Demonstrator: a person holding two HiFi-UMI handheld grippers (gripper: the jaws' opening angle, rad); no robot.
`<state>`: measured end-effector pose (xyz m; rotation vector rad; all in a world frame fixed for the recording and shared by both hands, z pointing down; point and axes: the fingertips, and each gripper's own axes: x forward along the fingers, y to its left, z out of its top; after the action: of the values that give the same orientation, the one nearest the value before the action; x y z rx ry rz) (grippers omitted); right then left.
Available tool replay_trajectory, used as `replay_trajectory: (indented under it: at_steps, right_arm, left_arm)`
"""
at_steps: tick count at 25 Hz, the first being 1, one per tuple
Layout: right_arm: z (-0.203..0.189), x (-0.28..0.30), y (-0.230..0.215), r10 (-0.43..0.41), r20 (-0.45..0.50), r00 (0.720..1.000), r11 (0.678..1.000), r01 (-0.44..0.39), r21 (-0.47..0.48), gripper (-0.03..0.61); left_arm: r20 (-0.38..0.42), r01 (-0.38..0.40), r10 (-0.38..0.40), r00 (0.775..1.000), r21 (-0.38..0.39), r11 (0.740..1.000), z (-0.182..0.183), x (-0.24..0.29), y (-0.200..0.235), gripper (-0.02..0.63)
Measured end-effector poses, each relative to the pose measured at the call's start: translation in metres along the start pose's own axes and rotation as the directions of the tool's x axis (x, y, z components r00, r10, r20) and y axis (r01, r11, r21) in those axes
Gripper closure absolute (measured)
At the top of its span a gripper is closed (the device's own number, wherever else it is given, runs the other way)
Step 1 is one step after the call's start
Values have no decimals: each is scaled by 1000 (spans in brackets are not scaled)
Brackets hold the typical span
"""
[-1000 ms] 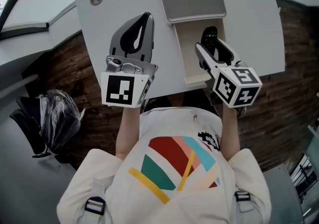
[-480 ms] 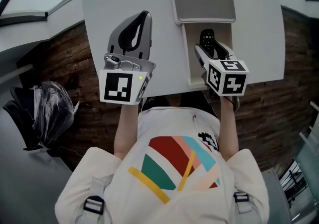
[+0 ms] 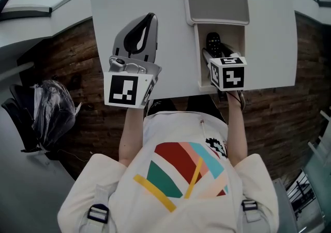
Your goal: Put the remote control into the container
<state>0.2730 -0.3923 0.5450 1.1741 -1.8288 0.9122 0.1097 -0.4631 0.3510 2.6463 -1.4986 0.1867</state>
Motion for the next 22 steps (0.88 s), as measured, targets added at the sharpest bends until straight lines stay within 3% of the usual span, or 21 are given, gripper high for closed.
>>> replay_trajectory:
  at_steps: [16, 22]
  right_arm:
    - [-10, 11, 1, -81, -66, 995, 991, 73, -108, 318]
    - [-10, 11, 2, -94, -23, 995, 989, 90, -121, 318]
  left_arm:
    - [2, -50, 50, 999, -13, 999, -2, -14, 10, 607]
    - [21, -37, 37, 999, -12, 999, 2, -15, 7, 607]
